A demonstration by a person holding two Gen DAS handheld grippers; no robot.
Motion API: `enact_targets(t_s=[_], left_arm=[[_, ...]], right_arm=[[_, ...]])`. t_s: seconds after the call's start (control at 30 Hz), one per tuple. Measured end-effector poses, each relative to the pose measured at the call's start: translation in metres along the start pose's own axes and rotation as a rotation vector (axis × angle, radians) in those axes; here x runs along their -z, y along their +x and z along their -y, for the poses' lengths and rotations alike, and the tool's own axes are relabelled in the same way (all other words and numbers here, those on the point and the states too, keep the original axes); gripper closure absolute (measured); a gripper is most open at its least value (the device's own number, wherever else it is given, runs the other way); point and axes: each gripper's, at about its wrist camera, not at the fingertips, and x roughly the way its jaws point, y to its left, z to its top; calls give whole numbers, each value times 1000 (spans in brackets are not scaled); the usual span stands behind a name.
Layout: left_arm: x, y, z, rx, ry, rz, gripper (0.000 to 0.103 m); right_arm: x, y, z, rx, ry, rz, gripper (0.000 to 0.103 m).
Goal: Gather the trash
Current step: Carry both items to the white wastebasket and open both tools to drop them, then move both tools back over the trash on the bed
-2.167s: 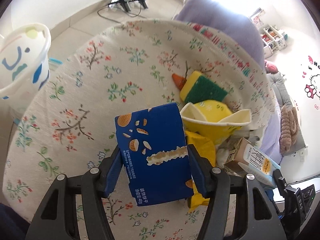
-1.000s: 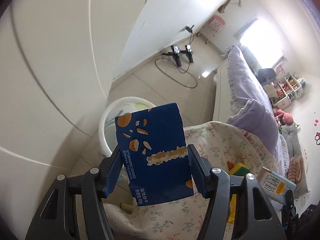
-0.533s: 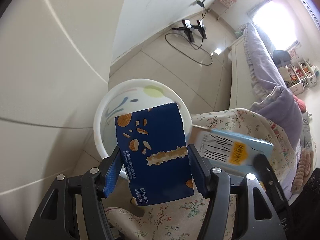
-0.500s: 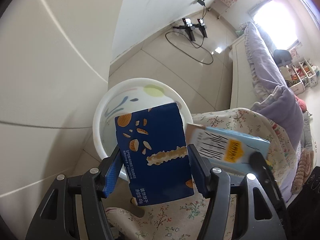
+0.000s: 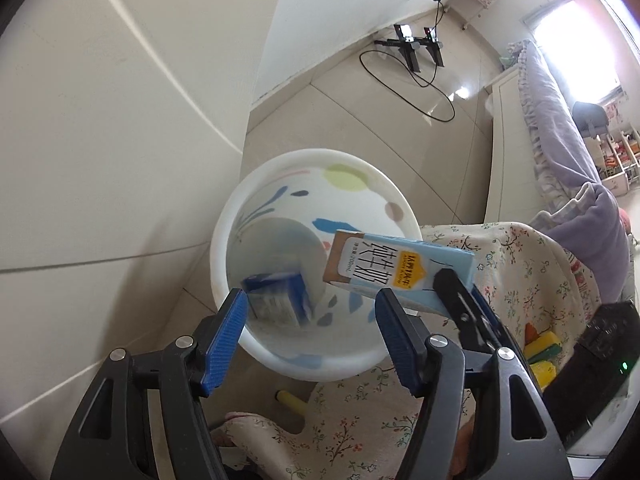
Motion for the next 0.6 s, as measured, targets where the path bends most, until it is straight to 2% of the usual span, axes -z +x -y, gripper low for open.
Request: enact_targets(t_s=[0.17, 0.3, 0.43, 0.6], left_arm=[[4, -20, 2, -27, 23, 54, 34], [9, -36, 16, -55, 89, 97, 34], [17, -56, 35, -73, 145, 143, 34], [36, -84, 64, -65, 210, 195, 34]], right_arm=[[1, 17, -4, -19, -2, -47, 60], [5, 6, -3, -38, 19, -33, 51], [6, -16, 12, -60, 75, -31, 51], [11, -72, 28, -59, 84, 29, 47]])
